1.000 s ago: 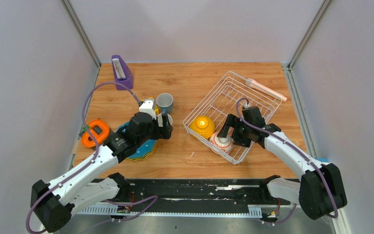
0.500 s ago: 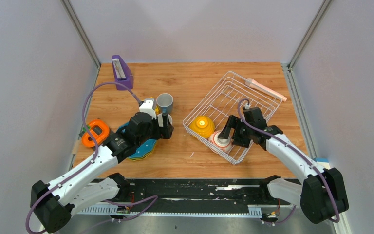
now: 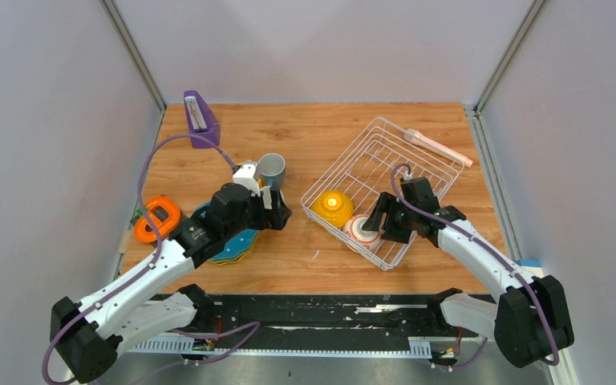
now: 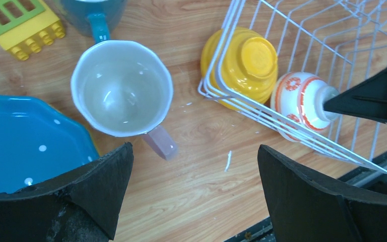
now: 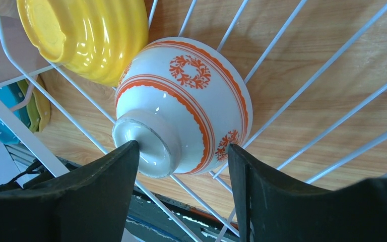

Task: Unload the mixed dishes from the dish rack
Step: Pick up the bowl from the dish rack.

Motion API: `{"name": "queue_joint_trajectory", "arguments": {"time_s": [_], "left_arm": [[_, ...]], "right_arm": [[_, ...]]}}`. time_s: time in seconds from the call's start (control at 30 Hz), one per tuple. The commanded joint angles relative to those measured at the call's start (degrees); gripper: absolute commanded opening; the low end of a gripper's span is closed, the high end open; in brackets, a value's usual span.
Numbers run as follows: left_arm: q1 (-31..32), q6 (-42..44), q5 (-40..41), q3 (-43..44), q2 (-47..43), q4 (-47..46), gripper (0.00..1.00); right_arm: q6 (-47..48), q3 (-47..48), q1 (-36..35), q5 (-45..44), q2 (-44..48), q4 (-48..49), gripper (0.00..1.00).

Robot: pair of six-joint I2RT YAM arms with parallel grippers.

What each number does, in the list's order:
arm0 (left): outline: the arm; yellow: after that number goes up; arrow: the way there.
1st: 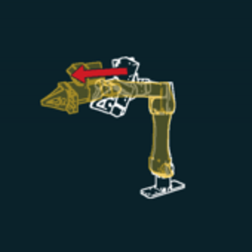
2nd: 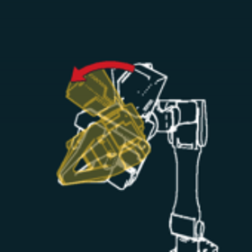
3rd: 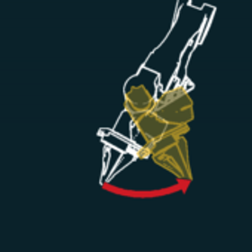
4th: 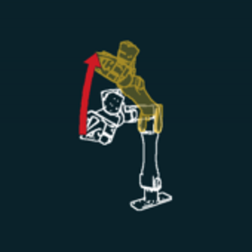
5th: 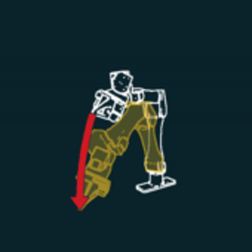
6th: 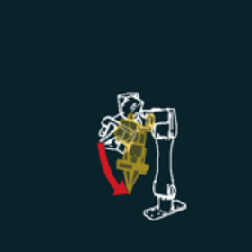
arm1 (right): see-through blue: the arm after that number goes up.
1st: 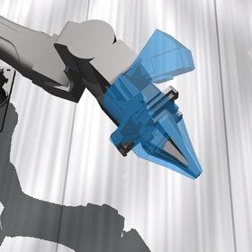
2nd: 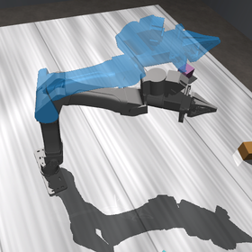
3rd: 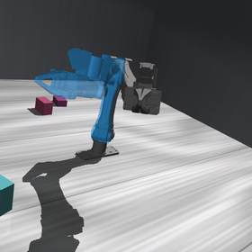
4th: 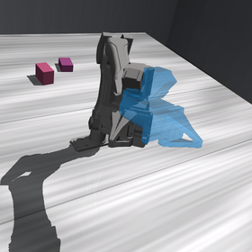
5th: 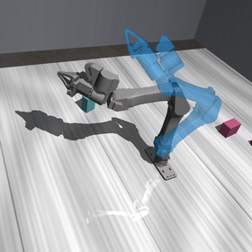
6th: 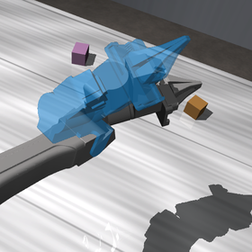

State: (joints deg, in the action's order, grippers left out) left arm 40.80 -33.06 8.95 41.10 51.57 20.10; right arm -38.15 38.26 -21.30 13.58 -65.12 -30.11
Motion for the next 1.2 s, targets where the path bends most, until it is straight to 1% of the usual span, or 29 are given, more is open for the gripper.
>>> {"name": "queue_joint_trajectory", "arguments": {"time_s": [0.0, 0.07, 0.1, 0.23, 0.4, 0.67, 0.7, 0.73, 0.77, 1.17], "left_arm": [[0.1, 1.6, -6.0, 3.9, -0.5, -5.4, 1.00], [0.1, 2.1, -8.1, 4.7, -0.2, -7.0, 1.00], [0.1, 2.2, -10.4, 5.4, 0.0, -8.1, 1.00], [0.1, 2.6, -15.3, 7.5, 1.8, -10.2, 1.00], [0.2, 2.8, -18.4, 10.0, 6.6, -10.8, 1.00], [2.0, 3.4, -22.6, 13.9, 14.8, -11.5, 1.00], [2.6, 3.7, -22.7, 14.3, 16.2, -11.6, 1.00], [2.9, 3.9, -22.8, 15.0, 16.9, -11.6, 1.00], [3.5, 4.1, -22.9, 15.4, 18.3, -11.6, 1.00], [8.0, 4.1, -26.2, 22.4, 31.4, -12.6, 1.00]], "right_arm": [[0.2, 0.6, 0.0, 0.5, 1.3, 0.6, 0.64], [0.0, 0.2, 0.2, 0.7, 1.9, 0.6, 0.58], [-0.2, -0.1, 0.5, 0.8, 2.2, 0.7, 0.54], [-0.5, -1.3, 1.5, 1.5, 3.1, 0.7, 0.39], [-0.5, -2.6, 2.9, 2.9, 4.1, 1.1, 0.30], [-0.4, -6.0, 7.3, 7.7, 7.3, 2.9, 0.13], [-0.3, -6.5, 7.9, 8.4, 7.8, 3.1, 0.09], [-0.2, -6.8, 8.3, 9.0, 8.3, 3.3, 0.03], [-0.2, -7.1, 8.8, 9.5, 8.8, 3.5, 0.00], [-0.2, -11.4, 14.4, 14.8, 13.4, 6.0, 0.00]]}}
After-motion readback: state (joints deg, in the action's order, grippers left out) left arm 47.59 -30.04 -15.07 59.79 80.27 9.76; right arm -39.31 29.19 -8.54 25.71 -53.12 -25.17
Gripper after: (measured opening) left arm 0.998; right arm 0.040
